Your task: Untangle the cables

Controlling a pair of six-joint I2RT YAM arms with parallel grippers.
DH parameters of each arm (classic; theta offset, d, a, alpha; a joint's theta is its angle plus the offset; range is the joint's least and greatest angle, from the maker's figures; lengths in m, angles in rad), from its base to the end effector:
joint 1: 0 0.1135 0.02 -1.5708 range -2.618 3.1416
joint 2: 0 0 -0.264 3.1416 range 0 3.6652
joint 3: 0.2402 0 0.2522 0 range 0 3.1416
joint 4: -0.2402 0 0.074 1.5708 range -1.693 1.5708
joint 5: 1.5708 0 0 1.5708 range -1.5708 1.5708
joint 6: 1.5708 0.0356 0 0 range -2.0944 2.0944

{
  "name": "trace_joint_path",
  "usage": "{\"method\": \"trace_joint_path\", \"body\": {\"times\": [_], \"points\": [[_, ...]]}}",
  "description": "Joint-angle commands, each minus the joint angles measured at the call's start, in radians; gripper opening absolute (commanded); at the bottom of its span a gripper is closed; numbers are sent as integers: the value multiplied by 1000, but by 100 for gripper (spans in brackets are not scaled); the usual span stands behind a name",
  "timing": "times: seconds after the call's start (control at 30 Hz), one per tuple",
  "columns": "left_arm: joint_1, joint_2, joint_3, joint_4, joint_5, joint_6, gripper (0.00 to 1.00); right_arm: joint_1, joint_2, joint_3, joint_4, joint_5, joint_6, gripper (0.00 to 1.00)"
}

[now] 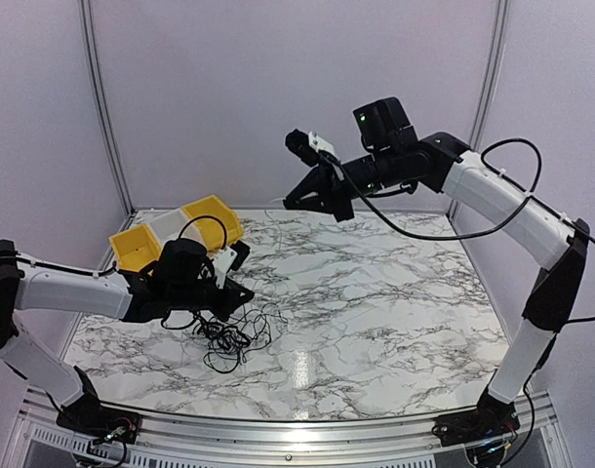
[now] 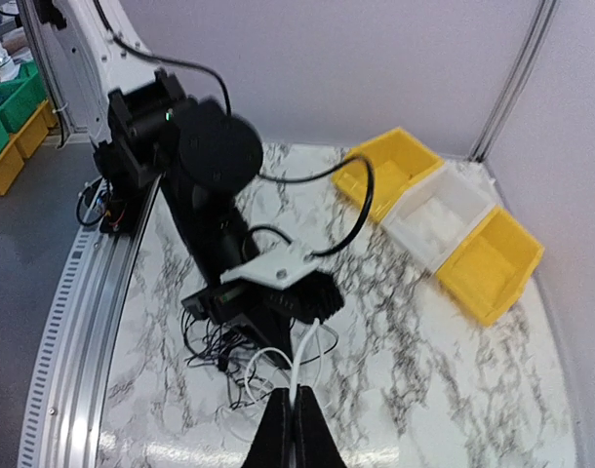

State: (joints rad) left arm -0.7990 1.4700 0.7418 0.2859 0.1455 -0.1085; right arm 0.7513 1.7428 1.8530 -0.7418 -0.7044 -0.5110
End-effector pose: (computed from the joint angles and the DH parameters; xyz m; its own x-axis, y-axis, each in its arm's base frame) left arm 0.2159 -0.2293 0.2112 -0.3834 0.2404 -0.8917 0.7635 0.6258 -0.1596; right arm 0.2647 0.2787 0.4005 0.0648 -0.4494 -0.8910 -0.9979 -0.0225 -0.0612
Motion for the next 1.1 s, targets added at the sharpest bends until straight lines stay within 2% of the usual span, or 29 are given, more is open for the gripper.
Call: {"method": "trace_joint_path", "body": {"times": [0.0,0.33,0.57,0.63,0.9,1.0,1.07], "points": [[8,4,-81,13,-51,-45,0,-25,-25,163,-43,12,-32,0],[7,-110,-275,50,-123,-185,0,-133,15,364,-30,-32,18,0],[7,-142,-314,50,-139,-201,0,-185,19,383,-4,-58,52,0],[7,-151,-304,50,-136,-207,6,-185,14,341,4,-62,55,0],[-5,-354,-249,46,-224,-181,53,-169,-25,134,75,-73,77,0],[-6,-411,-201,46,-259,-139,65,-146,-25,98,79,-68,72,0],[-7,-406,-153,47,-225,-98,69,-127,-20,91,77,-63,66,0]]}}
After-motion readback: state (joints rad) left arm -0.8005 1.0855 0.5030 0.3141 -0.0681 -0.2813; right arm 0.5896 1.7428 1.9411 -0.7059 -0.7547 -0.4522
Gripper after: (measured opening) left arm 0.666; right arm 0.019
